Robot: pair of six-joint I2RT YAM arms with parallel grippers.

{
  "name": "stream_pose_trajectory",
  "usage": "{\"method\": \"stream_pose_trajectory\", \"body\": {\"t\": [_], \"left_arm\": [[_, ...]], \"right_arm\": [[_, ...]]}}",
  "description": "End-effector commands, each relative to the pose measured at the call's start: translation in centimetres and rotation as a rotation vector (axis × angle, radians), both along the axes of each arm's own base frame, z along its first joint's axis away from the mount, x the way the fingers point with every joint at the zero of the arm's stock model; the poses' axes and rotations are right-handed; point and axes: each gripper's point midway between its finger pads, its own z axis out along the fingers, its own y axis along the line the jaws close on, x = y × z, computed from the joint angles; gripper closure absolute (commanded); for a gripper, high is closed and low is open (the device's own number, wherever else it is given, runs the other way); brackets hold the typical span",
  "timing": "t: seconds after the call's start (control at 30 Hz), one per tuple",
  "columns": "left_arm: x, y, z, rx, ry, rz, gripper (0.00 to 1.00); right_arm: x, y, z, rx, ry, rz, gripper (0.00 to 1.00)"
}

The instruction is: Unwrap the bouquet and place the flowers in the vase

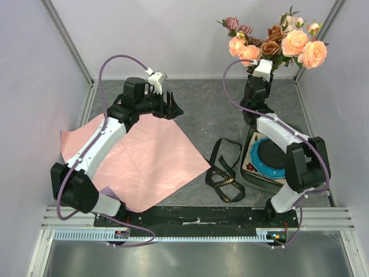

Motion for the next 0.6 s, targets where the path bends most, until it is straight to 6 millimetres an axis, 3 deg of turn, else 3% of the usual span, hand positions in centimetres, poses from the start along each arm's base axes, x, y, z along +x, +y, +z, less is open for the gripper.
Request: {"method": "stream_pose_trajectory", "body": {"t": [0.0, 0.13, 0.23, 0.4, 0.57], "left_arm": [[-0.4, -0.2, 2.7, -0.062, -0.055, -0.011, 0.23], [-0.4, -0.1, 2.7, -0.066, -0.053, -0.011, 0.23], [-0.5, -0.1, 2.8, -0.068, -0.052, -0.013, 0.23], [-0.6, -0.1, 3.1, -0.073, -0.061, -0.016, 0.23], [-0.9, -0.3, 3.3, -0.085, -0.056, -0.032, 0.23]], "right_arm": [[-2.6, -0.5, 0.2, 0.052, 0.038, -0.007, 0.50], [-4.0, -0.5, -1.3, 0.087, 0.097, 0.003, 0.31], [-4.4, 0.4, -2.2, 0.126, 0.140, 0.053, 0.22], [-5.4, 1.4, -3.0, 0.183, 0.208, 0.090, 0.09], [-6.5, 3.2, -2.8, 0.219, 0.250, 0.201, 0.05]]}}
